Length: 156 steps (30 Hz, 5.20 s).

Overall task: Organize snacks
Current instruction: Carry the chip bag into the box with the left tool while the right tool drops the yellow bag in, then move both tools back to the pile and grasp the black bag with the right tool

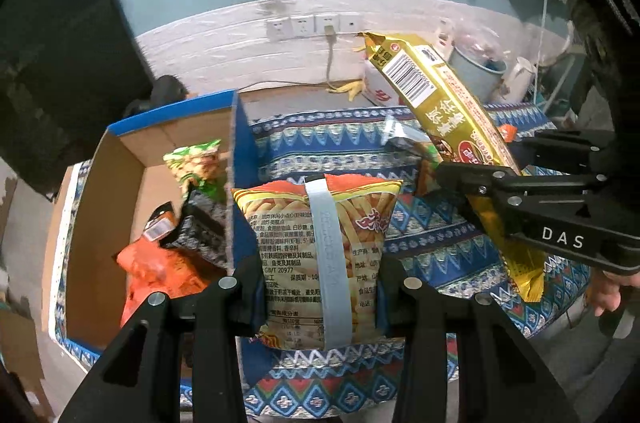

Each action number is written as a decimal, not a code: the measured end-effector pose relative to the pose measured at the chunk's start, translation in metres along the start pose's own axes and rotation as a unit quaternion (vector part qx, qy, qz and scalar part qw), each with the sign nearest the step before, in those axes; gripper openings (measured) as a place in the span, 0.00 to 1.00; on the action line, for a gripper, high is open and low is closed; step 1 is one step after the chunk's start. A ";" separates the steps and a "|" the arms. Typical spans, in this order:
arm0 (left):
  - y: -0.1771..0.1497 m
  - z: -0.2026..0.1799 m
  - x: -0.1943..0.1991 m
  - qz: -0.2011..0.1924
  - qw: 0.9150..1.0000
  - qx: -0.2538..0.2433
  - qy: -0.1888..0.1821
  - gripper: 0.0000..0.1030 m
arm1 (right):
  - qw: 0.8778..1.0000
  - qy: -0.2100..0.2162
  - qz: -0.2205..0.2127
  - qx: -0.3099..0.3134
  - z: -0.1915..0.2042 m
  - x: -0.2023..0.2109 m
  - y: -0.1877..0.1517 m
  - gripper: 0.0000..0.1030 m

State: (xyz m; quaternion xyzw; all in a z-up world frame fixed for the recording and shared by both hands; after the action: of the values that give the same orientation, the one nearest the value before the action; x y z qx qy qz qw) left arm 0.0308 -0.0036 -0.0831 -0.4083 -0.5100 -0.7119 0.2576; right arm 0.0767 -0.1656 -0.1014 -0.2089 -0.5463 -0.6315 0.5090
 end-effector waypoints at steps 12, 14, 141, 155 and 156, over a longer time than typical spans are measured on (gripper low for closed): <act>-0.017 0.052 0.011 -0.014 0.999 0.046 0.025 0.40 | 0.999 0.021 0.009 0.022 0.049 -0.023 0.015 0.30; -0.022 0.061 0.012 -0.014 0.998 0.054 0.028 0.40 | 0.999 0.024 0.010 0.026 0.056 -0.027 0.017 0.30; 0.081 -0.041 -0.142 0.111 0.993 0.020 -0.023 0.71 | 0.974 -0.156 0.069 -0.151 -0.241 -0.054 -0.003 0.73; 0.067 -0.055 -0.154 0.141 0.986 0.068 -0.051 0.75 | 0.975 -0.156 0.098 -0.123 -0.186 -0.076 -0.041 0.73; 0.065 -0.057 -0.158 0.144 0.985 0.080 -0.058 0.76 | 0.973 -0.159 0.095 -0.140 -0.190 -0.076 -0.042 0.74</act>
State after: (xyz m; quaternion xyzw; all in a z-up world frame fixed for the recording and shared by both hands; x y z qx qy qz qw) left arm 0.1477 -0.0878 -0.1908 -0.4960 -0.5152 -0.5995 0.3595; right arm 0.1255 -0.3101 -0.2441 -0.4269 -0.5039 -0.6095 0.4385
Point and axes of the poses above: each gripper's, at about its wrist camera, not at the fingertips, and x roughly against the way its jaws point, z to its left, y to its top, the point moved 1 cm from there along -x, roughly the way its jaws point, and after that the axes turned 13 degrees about -x, right-handed, at the moved point
